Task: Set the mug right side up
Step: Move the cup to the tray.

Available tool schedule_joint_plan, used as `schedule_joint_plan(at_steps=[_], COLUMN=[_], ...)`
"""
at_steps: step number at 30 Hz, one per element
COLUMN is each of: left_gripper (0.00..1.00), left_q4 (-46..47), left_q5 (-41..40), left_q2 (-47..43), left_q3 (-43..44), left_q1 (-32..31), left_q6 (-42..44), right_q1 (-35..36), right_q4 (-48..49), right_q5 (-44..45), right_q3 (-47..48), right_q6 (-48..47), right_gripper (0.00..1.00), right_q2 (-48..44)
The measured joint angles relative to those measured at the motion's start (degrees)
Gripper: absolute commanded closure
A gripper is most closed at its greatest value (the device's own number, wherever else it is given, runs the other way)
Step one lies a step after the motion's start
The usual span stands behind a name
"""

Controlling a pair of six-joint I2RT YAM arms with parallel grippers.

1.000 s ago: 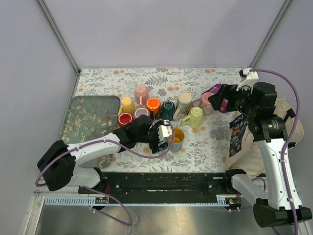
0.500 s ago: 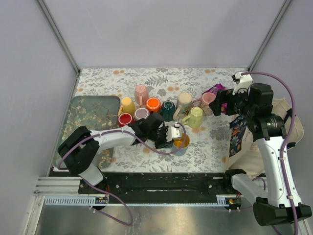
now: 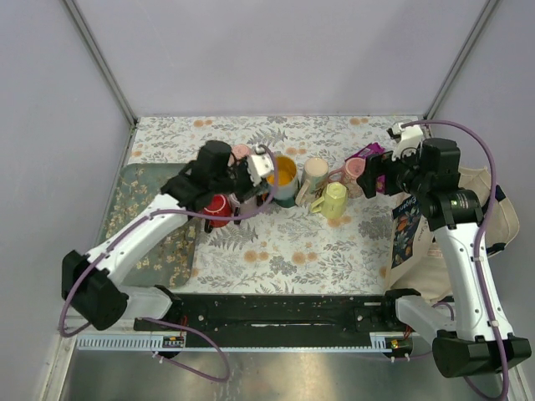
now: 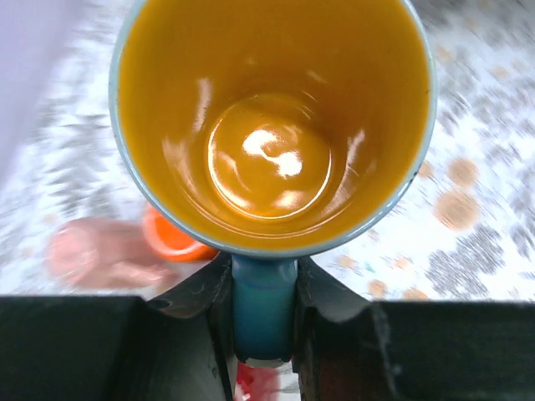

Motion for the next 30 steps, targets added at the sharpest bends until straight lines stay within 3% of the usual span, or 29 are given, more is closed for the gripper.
schedule_joint_plan(at_steps=[7, 13, 21, 30], left_gripper=[1.00, 1.00, 1.00, 1.00], left_q4=[-0.5, -3.8, -3.5, 6.6], left_q5=[-16.2, -32.0, -31.3, -29.6], left_q2=[-9.0, -10.4, -4.2, 6.9], left_q3=[3.5, -0.9, -7.6, -7.8], left_q1=[11.0, 23.6, 42.3, 44.7], left_q6=[-8.6, -16.7, -24.2, -21.1], right_q1=[0.0, 0.0, 0.0, 0.2], right_q4=[3.5, 5.2, 3.4, -0.1], right_q5=[-2.8, -2.4, -3.0, -3.4], right_q3=[-0.9, -0.4, 2.8, 6.0], right_q6=[3.5, 4.6, 3.3, -0.4], right_gripper=[0.01, 0.01, 0.01, 0.01], right_q2=[4.4, 7.2, 7.7, 10.2])
